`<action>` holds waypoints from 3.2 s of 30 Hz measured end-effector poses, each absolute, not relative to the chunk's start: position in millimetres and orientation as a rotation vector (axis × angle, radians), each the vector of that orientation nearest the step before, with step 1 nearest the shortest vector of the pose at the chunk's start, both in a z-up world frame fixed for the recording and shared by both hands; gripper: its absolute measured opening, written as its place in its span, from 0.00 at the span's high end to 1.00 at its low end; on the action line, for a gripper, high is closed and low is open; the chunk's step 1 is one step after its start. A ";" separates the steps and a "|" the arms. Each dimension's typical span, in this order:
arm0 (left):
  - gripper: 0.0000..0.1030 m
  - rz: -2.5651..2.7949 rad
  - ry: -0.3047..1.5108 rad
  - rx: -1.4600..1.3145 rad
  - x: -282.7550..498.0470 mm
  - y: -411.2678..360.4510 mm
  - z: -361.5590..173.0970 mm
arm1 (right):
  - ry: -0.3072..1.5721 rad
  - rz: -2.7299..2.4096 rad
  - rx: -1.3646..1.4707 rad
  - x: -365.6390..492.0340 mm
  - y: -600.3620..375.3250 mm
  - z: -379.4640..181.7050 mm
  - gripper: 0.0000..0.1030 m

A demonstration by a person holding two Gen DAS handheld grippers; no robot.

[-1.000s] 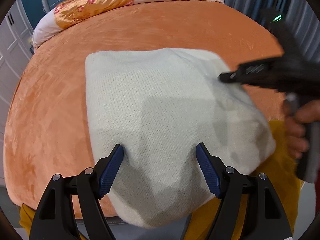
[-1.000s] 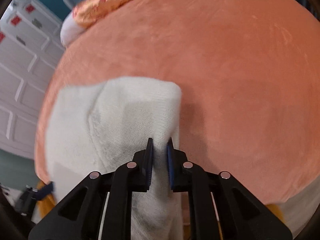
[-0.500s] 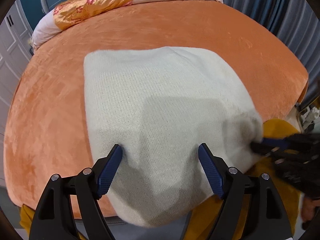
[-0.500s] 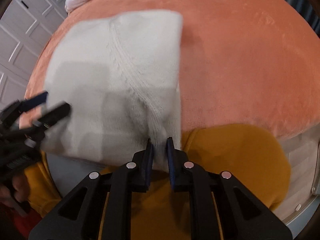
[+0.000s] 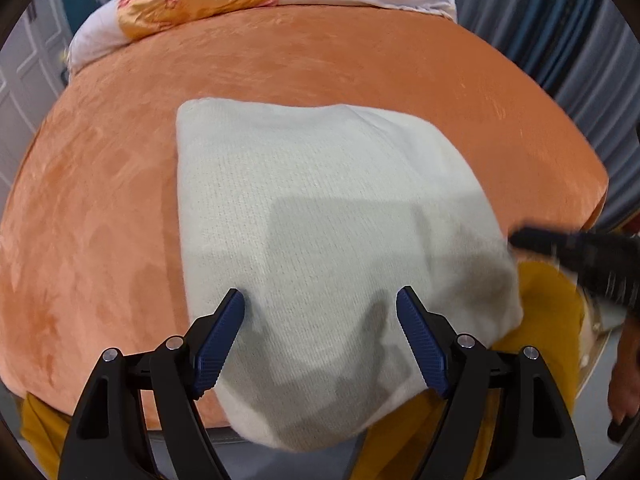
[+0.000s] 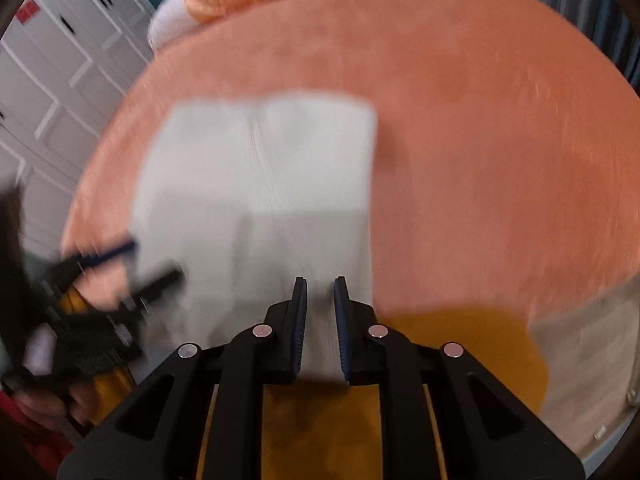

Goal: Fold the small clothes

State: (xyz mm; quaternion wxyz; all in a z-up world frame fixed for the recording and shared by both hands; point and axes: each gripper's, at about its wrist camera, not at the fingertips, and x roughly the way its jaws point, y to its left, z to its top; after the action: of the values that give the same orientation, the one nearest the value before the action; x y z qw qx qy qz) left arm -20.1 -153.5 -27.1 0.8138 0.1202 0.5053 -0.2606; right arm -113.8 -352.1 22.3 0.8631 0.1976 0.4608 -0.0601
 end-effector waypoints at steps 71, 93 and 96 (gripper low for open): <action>0.34 -0.686 1.334 -0.359 58.7 -91.5 -60.1 | 0.987 0.101 0.796 -59.0 -355.9 -52.0 0.63; 0.36 -0.618 0.907 -0.242 177.1 56.1 54.0 | 0.762 0.168 0.576 120.4 -220.5 52.4 0.48; 0.38 -0.469 1.038 -0.202 201.0 78.5 -26.1 | 0.900 0.017 0.591 137.7 -223.3 -2.0 0.48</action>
State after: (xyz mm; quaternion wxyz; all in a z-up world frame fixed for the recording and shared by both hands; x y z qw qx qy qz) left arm 201.0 78.5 -26.1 0.8374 -0.0954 0.4905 -0.2216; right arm 137.7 -223.3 -2.0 0.8586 0.2814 0.4284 0.0079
